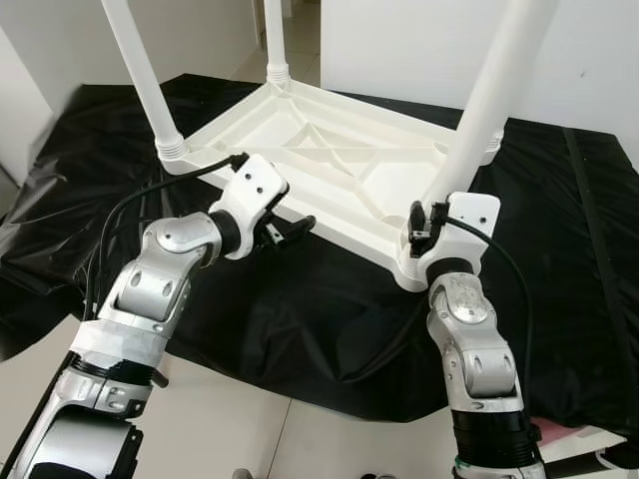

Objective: Building children table

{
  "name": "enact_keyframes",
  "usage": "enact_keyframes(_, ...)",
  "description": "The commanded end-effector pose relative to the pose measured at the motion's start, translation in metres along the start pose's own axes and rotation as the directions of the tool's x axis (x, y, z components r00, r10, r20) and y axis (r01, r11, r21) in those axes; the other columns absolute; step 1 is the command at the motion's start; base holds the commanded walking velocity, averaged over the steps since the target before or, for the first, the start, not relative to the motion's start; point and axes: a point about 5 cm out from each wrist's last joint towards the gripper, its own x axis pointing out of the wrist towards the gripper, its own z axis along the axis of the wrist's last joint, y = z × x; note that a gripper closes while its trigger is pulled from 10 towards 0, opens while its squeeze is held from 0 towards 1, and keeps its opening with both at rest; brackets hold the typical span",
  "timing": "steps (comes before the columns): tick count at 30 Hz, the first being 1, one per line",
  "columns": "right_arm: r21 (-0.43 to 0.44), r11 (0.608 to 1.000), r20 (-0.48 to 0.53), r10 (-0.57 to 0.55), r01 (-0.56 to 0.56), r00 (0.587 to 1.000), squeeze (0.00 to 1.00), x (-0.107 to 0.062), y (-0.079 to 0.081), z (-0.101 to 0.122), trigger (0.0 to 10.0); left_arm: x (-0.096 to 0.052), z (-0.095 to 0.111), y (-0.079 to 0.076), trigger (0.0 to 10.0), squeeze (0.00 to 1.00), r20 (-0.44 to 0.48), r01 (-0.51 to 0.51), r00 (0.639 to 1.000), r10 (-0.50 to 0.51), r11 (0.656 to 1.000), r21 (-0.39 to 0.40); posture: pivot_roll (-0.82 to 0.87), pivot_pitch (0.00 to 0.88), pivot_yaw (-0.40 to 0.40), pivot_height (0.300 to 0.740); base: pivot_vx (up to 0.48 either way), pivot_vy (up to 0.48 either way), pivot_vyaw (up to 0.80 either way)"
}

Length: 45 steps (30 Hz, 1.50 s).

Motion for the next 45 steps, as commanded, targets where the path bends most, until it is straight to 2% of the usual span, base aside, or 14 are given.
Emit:
enact_keyframes(1, -0.12, 0.987, -0.323, -0.14, 0.106, 0.936, 0.0, -0.013, -0.023, -0.065, 10.0, -0.003, -0.003, 0.003, 10.0, 0.0, -0.009, -0.051, 0.999, 0.051, 0.999, 0.006, -0.1, 0.139, 0.076, 0.74, 0.0, 0.0, 0.0)
enact_keyframes(4, -0.103, 0.993, -0.295, -0.079, 0.051, 0.952, 0.0, -0.014, -0.01, -0.06, 10.0, -0.003, -0.003, 0.003, 10.0, 0.0, -0.009, -0.054, 0.998, 0.054, 0.999, 0.005, -0.1, 0.14, 0.075, 0.74, 0.0, 0.0, 0.0)
enact_keyframes(7, -0.107, 0.994, -0.283, -0.064, 0.035, 0.957, 0.0, -0.013, -0.008, -0.058, 10.0, -0.002, -0.003, 0.003, 10.0, 0.0, -0.008, -0.055, 0.998, 0.055, 0.998, 0.005, -0.1, 0.14, 0.075, 0.74, 0.0, 0.0, 0.0)
enact_keyframes(8, -0.107, 0.994, -0.272, -0.054, 0.025, 0.961, 0.14, -0.013, -0.007, -0.057, 10.0, -0.002, -0.003, 0.004, 10.0, 0.0, -0.008, -0.057, 0.998, 0.057, 0.998, 0.005, -0.1, 0.14, 0.074, 0.74, 0.0, 0.0, 0.0)
enact_keyframes(9, -0.115, 0.993, -0.261, -0.052, 0.022, 0.964, 0.48, -0.012, -0.007, -0.055, 10.0, -0.002, -0.003, 0.004, 10.0, 0.0, -0.008, -0.059, 0.998, 0.059, 0.998, 0.005, -0.1, 0.14, 0.074, 0.74, 0.0, 0.0, 0.0)
enact_keyframes(10, -0.11, 0.994, -0.248, -0.042, 0.015, 0.968, 1.0, -0.011, -0.006, -0.054, 10.0, -0.002, -0.003, 0.004, 10.0, 0.0, -0.008, -0.061, 0.998, 0.061, 0.998, 0.005, -0.1, 0.139, 0.074, 0.74, 0.0, 0.0, 0.0)
enact_keyframes(16, -0.06, 0.997, -0.196, 0.036, -0.049, 0.98, 1.0, -0.008, 0.0, -0.043, 10.0, -0.003, -0.003, 0.005, 10.0, 0.0, -0.009, -0.062, 0.998, 0.062, 0.998, 0.005, -0.1, 0.14, 0.075, 0.74, 0.0, 0.0, 0.0)
enact_keyframes(17, -0.05, 0.996, -0.184, 0.058, -0.069, 0.981, 0.0, -0.007, 0.003, -0.041, 10.0, -0.003, -0.003, 0.005, 10.0, 0.0, -0.009, -0.062, 0.998, 0.062, 0.998, 0.005, -0.1, 0.139, 0.077, 0.74, 0.0, 0.0, 0.0)
enact_keyframes(22, -0.041, 0.989, -0.144, 0.132, -0.139, 0.981, 0.0, -0.007, 0.008, -0.034, 10.0, -0.003, -0.002, 0.005, 10.0, 0.0, -0.007, -0.063, 0.998, 0.063, 0.998, 0.005, -0.1, 0.139, 0.077, 0.74, 0.0, 0.0, 0.0)
enact_keyframes(32, -0.039, 0.986, -0.102, 0.156, -0.16, 0.983, 0.0, -0.003, 0.008, -0.028, 10.0, -0.003, -0.002, 0.006, 10.0, 0.0, -0.007, -0.064, 0.998, 0.064, 0.998, 0.007, -0.1, 0.139, 0.079, 0.74, 0.0, 0.0, 0.0)
enact_keyframes(33, -0.036, 0.986, -0.103, 0.161, -0.165, 0.982, 0.0, -0.003, 0.008, -0.028, 0.0, -0.003, -0.002, 0.006, 10.0, 0.0, -0.006, -0.065, 0.998, 0.065, 0.998, 0.007, -0.1, 0.139, 0.079, 0.74, 0.0, 0.0, 0.0)
enact_keyframes(45, -0.031, 0.984, -0.096, 0.17, -0.173, 0.981, 0.0, 0.001, 0.004, -0.025, 0.0, -0.003, -0.001, 0.006, 10.0, 0.0, -0.003, -0.069, 0.998, 0.069, 0.998, 0.006, -0.1, 0.139, 0.079, 0.74, 0.0, 0.0, 0.0)
